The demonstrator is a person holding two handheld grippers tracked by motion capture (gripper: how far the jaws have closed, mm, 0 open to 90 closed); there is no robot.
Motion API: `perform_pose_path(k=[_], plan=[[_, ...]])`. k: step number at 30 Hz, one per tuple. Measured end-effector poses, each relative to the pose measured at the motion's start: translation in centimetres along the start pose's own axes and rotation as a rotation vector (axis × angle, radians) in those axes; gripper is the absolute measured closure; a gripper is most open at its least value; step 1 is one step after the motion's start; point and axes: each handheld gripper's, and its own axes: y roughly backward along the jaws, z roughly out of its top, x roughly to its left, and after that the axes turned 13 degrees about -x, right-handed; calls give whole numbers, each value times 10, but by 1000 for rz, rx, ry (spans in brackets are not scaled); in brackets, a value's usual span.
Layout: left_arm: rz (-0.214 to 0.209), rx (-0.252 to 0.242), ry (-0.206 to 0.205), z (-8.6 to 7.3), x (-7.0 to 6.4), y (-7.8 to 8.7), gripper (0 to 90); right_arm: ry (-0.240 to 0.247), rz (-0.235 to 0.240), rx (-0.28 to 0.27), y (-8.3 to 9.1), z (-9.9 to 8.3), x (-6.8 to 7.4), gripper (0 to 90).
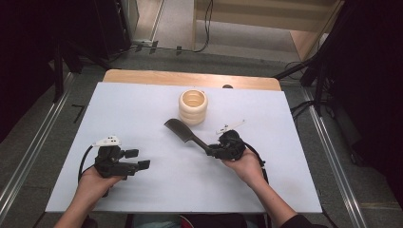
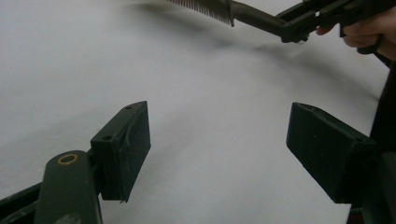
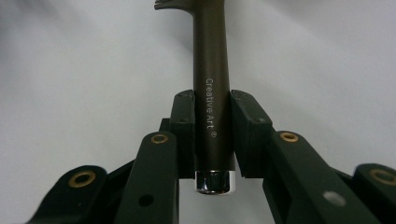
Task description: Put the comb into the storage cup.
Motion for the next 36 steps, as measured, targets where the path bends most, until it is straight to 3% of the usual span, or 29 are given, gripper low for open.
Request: perform_pose_path(k=[14,25,36], plan=[[0,-24,71,15,-8,-9,232,16,6,-94,8,9,16,704],[23,-43,86,25,-11,-15,233,18,-16,-154,1,15,32,704],[39,-59,75,37,-16,-18,233,24,-43,-261,-7,17,47,704]])
